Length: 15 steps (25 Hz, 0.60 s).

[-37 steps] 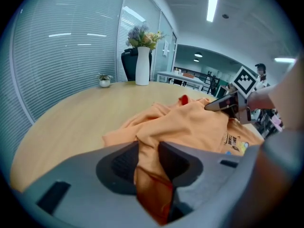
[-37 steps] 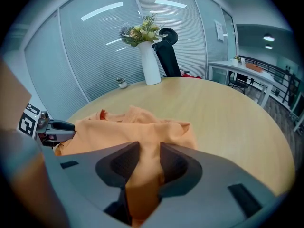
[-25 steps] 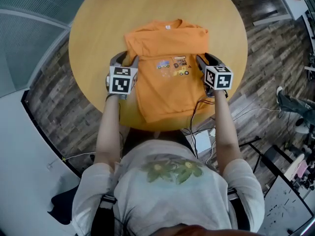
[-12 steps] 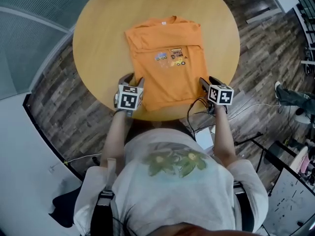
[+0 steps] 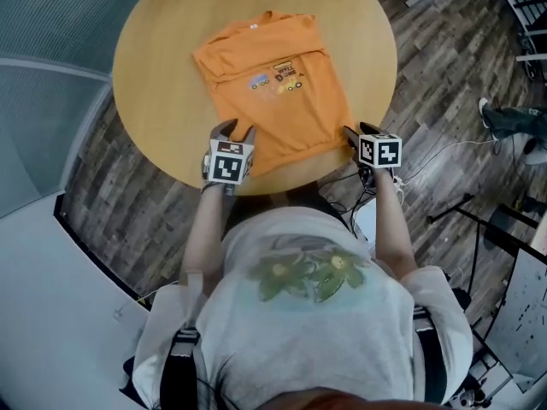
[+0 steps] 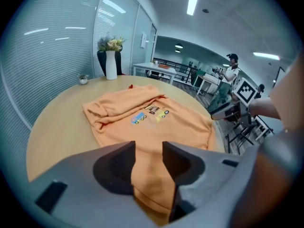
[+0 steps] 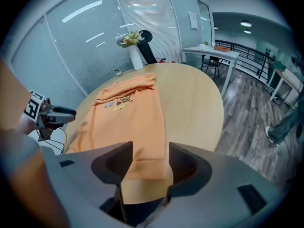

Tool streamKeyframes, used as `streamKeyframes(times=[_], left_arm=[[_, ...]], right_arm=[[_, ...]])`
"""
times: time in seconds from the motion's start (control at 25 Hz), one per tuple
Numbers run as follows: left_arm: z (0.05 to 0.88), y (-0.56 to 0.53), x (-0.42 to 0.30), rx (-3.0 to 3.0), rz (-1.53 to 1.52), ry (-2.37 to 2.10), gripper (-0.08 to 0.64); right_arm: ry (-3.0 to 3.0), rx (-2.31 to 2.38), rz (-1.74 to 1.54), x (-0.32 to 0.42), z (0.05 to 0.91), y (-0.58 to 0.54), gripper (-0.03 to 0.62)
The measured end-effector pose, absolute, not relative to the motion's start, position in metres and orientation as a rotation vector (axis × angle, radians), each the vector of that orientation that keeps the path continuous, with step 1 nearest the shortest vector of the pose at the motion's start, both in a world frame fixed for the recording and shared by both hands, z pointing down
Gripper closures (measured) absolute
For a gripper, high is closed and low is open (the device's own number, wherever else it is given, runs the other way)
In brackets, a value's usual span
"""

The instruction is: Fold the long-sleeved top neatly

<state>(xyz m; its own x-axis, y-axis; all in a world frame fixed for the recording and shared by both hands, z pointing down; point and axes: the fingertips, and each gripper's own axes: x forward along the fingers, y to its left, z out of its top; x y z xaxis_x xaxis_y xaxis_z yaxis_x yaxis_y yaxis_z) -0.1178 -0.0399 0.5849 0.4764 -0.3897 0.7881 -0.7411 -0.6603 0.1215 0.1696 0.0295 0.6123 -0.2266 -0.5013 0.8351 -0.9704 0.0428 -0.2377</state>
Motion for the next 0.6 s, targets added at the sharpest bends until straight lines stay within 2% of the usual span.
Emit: streamKeyframes(times=[0.24,0.6], left_arm=[[0.56,-0.075,-0.089,2.398,1.054,-0.879,0.4],[0.578,-0.048,-0.057,2.394,1.141,-0.728,0.4]], right_arm=[[-1.736,1.551,1.197,0.168,0.626,0.06,0.362],[-1.737,1.647,1.41,0.17,0.646,0.071,0.376]])
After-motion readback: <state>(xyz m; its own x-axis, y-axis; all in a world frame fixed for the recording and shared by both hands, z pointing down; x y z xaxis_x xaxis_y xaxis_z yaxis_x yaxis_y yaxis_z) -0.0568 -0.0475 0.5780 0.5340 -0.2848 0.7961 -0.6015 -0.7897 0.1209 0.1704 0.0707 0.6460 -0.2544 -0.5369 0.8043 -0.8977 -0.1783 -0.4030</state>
